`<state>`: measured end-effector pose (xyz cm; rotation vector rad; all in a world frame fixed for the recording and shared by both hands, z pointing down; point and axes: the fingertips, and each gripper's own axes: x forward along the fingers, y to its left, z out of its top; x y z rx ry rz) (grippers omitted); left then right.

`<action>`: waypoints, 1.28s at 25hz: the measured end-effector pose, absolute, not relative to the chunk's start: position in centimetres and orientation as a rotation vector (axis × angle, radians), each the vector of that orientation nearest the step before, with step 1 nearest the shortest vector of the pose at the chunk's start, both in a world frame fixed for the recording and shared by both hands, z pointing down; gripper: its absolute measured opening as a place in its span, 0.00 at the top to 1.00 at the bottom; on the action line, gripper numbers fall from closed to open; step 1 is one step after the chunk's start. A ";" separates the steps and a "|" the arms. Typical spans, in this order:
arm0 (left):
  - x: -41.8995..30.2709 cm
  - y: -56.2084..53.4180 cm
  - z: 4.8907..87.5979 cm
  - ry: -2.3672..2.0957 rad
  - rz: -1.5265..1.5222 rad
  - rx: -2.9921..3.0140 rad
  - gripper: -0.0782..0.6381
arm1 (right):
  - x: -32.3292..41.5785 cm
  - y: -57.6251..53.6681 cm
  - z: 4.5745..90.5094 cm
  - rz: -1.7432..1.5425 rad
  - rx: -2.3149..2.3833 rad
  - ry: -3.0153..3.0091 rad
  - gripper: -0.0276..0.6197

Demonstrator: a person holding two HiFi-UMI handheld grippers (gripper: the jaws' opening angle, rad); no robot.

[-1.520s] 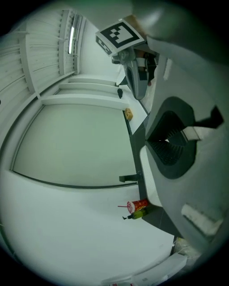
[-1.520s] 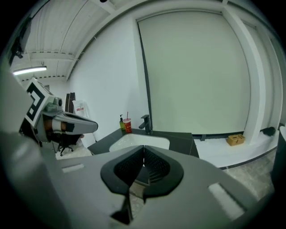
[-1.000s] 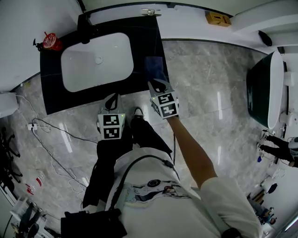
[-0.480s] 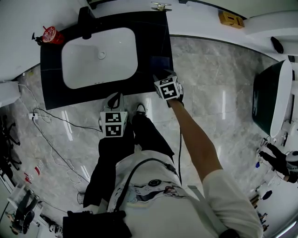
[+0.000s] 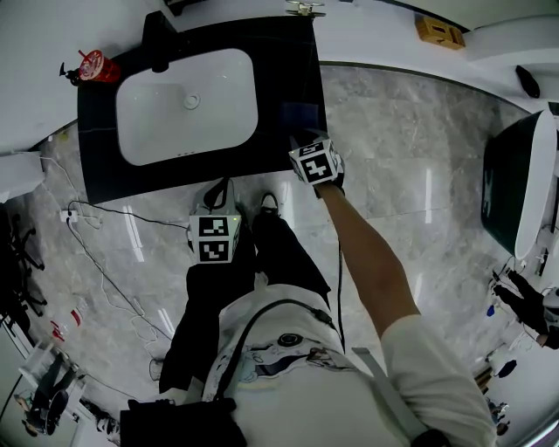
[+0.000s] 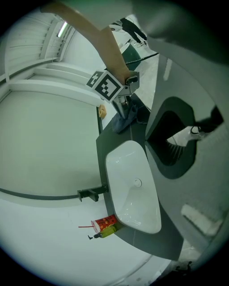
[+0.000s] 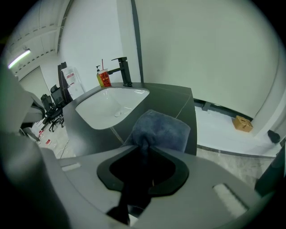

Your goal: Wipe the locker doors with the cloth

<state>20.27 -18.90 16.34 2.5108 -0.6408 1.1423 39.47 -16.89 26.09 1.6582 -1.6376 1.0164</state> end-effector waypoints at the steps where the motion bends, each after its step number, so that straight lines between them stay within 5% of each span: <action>1: 20.1 -18.8 16.2 -0.647 1.141 2.512 0.89 | 39.5 -16.8 26.0 1.014 1.657 -1.640 0.85; 18: 16.6 -15.4 12.0 -0.709 1.005 2.590 0.89 | 36.1 -12.4 14.9 0.686 1.910 -1.724 0.86; 32: 3.9 -8.6 6.6 -0.769 0.811 2.707 0.89 | 26.4 -1.6 3.6 0.396 2.133 -1.666 0.86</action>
